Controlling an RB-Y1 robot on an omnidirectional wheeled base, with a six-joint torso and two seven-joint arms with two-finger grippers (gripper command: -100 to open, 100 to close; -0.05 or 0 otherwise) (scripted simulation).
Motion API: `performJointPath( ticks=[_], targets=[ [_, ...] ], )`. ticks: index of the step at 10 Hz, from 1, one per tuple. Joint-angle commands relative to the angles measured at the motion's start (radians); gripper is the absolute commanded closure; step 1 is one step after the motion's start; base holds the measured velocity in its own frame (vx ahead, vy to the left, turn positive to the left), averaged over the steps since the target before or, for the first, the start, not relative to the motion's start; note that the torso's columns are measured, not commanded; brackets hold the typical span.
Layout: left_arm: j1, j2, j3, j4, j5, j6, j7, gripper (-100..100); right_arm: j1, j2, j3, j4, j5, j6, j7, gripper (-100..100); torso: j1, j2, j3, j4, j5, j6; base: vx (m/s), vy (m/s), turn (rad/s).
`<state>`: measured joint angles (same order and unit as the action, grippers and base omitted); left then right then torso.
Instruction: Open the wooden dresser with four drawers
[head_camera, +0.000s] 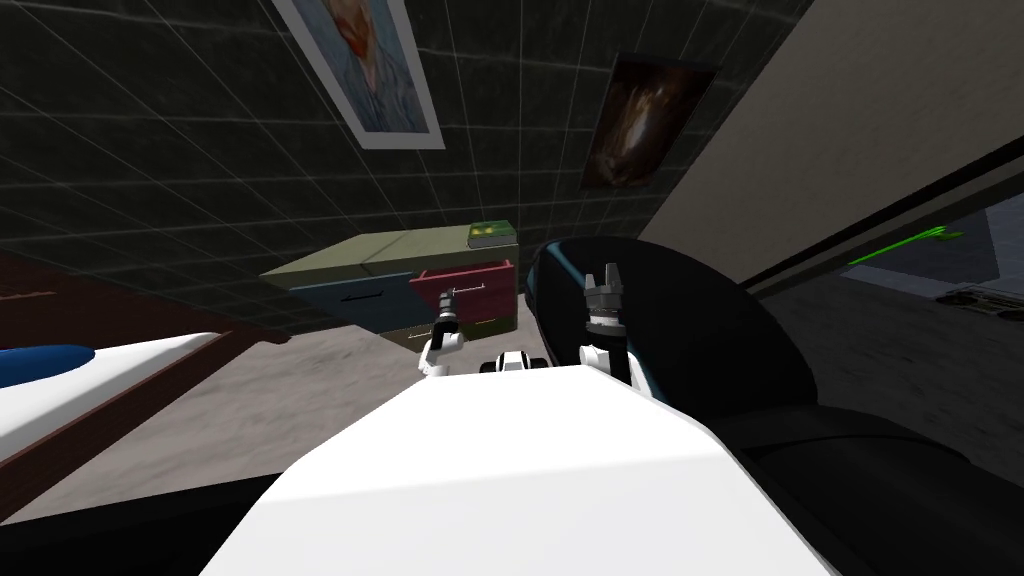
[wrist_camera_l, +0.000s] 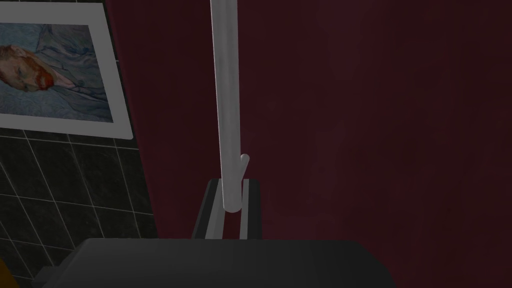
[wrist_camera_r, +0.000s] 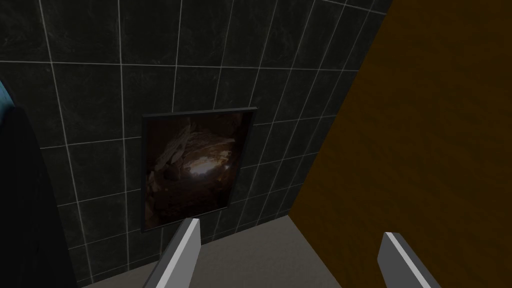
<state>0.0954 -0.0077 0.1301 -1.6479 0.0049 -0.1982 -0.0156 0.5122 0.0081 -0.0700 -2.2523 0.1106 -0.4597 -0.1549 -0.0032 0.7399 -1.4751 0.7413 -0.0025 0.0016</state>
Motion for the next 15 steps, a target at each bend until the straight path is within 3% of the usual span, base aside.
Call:
performJointPath(
  ticks=[1,8,9,15],
  targets=[
    [-0.080,-0.028,0.055,0.044,0.000,0.016,-0.030,100,0.000,0.000,0.000,0.000,0.000,0.000,0.000,0,0.000,0.001,0.001,0.001,0.000,0.000,-0.217,0.025,-0.169],
    [-0.038,-0.022,0.040,0.012,0.003,0.022,-0.020,100,0.000,0.000,0.000,0.000,0.000,0.000,0.000,0,0.000,0.005,0.003,0.002,-0.001,-0.001,-0.147,-0.030,0.003],
    [-0.039,-0.023,0.041,-0.022,0.003,0.066,-0.020,-100,0.000,0.000,0.000,0.000,0.000,0.000,0.000,0,0.001,0.000,0.000,0.002,-0.001,-0.002,-0.026,-0.004,-0.003],
    [-0.055,-0.026,0.048,-0.132,0.004,0.191,-0.022,-100,0.001,0.000,0.000,0.000,0.000,0.000,0.000,0,0.003,-0.001,0.000,-0.003,0.002,-0.002,-0.003,0.000,-0.001]
  ],
)
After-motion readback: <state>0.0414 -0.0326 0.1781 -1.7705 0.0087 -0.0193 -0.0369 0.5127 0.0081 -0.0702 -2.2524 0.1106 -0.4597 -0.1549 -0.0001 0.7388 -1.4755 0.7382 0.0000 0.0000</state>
